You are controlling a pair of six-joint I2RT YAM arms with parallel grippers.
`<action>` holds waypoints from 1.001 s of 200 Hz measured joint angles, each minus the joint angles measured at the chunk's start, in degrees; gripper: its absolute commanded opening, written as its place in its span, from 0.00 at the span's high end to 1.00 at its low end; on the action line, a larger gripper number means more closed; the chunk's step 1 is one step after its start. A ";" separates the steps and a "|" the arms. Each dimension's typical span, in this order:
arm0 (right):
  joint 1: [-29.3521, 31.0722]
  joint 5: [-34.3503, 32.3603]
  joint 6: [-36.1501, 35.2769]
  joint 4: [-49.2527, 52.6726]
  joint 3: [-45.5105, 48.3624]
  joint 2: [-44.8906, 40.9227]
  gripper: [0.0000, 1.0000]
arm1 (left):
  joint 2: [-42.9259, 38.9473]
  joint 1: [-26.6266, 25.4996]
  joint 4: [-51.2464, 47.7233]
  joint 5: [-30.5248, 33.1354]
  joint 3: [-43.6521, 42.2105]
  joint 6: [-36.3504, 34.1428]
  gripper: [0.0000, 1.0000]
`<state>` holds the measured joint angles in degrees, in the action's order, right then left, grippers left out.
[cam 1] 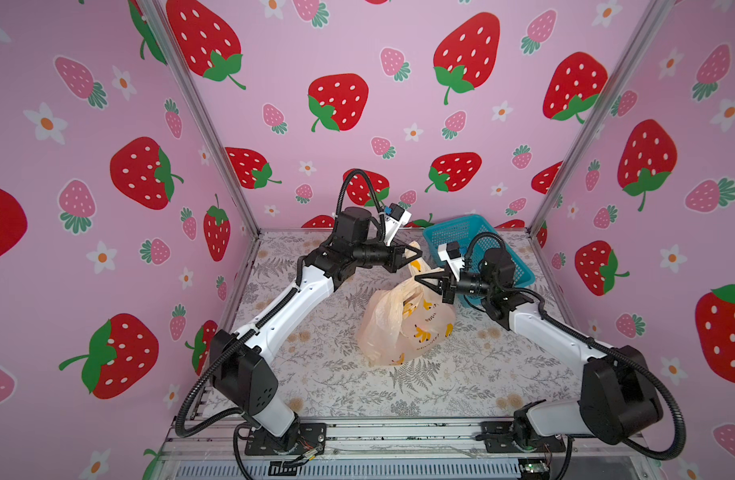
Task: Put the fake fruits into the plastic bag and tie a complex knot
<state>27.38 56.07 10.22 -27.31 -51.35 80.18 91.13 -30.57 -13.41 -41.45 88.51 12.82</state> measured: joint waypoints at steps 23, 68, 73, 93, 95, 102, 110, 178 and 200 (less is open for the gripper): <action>0.37 -1.70 2.91 0.13 0.00 0.22 0.95 | -4.26 -0.22 2.34 1.86 -5.92 -0.87 1.00; 0.83 -3.89 10.38 -1.20 0.59 1.01 0.94 | -10.60 -3.26 11.28 8.87 -19.06 -2.25 1.00; 0.87 -4.15 10.99 -1.27 0.74 1.01 0.94 | -10.88 -3.78 12.04 9.88 -20.02 -2.29 1.00; 0.92 -5.31 13.20 -1.38 1.27 1.07 0.93 | -11.54 -6.05 16.20 14.21 -23.65 -2.27 1.00; 0.92 -5.40 13.40 -1.38 1.31 1.09 0.93 | -11.58 -6.34 16.68 14.64 -24.11 -2.21 1.00; 0.96 -5.66 13.90 -1.36 1.46 1.09 0.92 | -11.69 -7.10 18.16 16.17 -25.31 -2.03 1.00; 0.96 -6.05 14.29 -1.40 1.64 1.09 0.92 | -11.72 -7.93 19.78 18.05 -26.53 -1.84 1.00; 0.70 -7.28 12.74 -1.36 2.16 1.18 0.81 | -11.69 -10.97 28.00 26.95 -32.72 1.16 1.00; 0.61 -6.69 10.80 -1.31 2.16 1.38 0.79 | -11.69 -10.97 28.57 27.98 -32.72 1.20 1.00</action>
<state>27.99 49.39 21.02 -28.62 -49.19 81.56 79.44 -41.54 15.16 -13.47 55.79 14.02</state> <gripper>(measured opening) 0.198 0.041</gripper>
